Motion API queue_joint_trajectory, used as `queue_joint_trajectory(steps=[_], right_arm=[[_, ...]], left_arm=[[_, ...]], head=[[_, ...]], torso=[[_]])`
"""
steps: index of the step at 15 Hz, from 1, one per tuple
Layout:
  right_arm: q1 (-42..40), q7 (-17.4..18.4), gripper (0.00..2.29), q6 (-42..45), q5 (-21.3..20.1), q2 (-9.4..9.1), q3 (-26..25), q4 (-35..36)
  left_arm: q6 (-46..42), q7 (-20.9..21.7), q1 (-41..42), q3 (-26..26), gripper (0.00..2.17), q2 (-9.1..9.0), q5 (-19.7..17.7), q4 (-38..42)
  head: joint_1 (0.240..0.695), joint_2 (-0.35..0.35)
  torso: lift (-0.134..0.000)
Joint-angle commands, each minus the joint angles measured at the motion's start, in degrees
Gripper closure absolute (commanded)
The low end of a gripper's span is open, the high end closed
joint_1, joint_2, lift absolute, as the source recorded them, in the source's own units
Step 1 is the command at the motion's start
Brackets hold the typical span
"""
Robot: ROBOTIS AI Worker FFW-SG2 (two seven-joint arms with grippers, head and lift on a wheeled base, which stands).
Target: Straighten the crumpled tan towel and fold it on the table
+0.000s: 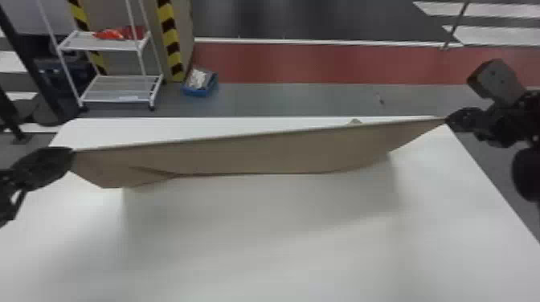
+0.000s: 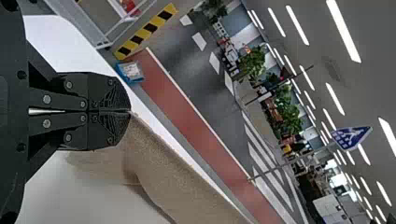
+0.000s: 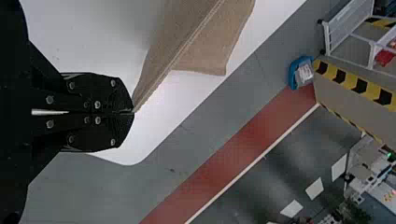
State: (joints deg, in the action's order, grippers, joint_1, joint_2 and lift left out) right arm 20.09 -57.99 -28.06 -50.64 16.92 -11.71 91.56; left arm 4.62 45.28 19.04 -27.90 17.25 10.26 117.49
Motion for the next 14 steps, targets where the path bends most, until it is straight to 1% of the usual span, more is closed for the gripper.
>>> queue_joint_trajectory(steps=[1,3,4,5,6,7,8,11,12,13,14], right_arm=[[-0.1,0.9,1.33,-1.4,-1.0,0.31,-0.3,1.4],[-2.5,-1.1,1.32,-1.3,-0.4,0.57,-0.8,3.9],[-4.6,-1.4,1.32,-0.7,-0.5,0.92,-0.8,5.2],[-6.9,-1.6,1.32,-0.4,-0.5,1.36,-1.1,6.8],[-9.1,-2.0,1.33,0.1,-0.2,1.80,-2.0,8.1],[-12.1,-2.6,1.32,0.5,0.5,2.33,-3.3,10.1],[-14.6,-2.9,1.32,1.0,1.1,2.68,-4.3,11.5],[-23.2,-3.0,1.33,5.1,3.1,4.17,-9.2,14.4],[-24.8,-3.0,1.32,5.9,3.3,4.26,-9.9,14.8],[-26.5,-3.0,1.32,6.7,3.4,4.35,-10.4,15.1],[-27.9,-3.0,1.32,7.5,4.1,4.53,-11.5,15.3]], left_arm=[[0.1,0.7,-1.1,-2.2,2.15,2.08,0.1,2.7],[-0.4,3.2,-0.7,-3.7,2.15,2.17,-0.3,4.0],[-3.4,5.1,0.4,-3.9,2.15,2.35,-0.4,3.7],[-6.9,7.1,2.1,-4.1,2.15,3.14,-0.4,3.5],[-9.9,8.8,3.8,-5.0,2.15,3.67,-0.6,3.5],[-13.8,10.9,5.6,-5.9,2.15,4.46,-0.6,3.5],[-18.2,13.3,7.4,-7.1,2.15,5.34,-0.6,3.4],[-27.5,19.6,12.7,-8.7,2.15,7.71,-0.2,2.9],[-29.4,21.3,13.8,-8.6,2.15,8.24,0.0,2.3],[-31.2,22.7,14.6,-8.1,2.15,8.59,1.0,1.8],[-31.4,24.1,14.8,-7.9,2.15,8.68,1.7,1.5]], head=[[0.673,-0.056],[0.648,-0.061],[0.642,-0.060],[0.642,-0.058],[0.648,-0.061],[0.677,-0.078],[0.692,-0.087],[0.695,-0.124],[0.695,-0.141],[0.695,-0.180],[0.695,-0.194]], torso=[[-0.123],[-0.123],[-0.123],[-0.123],[-0.123],[-0.123],[-0.123],[-0.123],[-0.123],[-0.123],[-0.123]])
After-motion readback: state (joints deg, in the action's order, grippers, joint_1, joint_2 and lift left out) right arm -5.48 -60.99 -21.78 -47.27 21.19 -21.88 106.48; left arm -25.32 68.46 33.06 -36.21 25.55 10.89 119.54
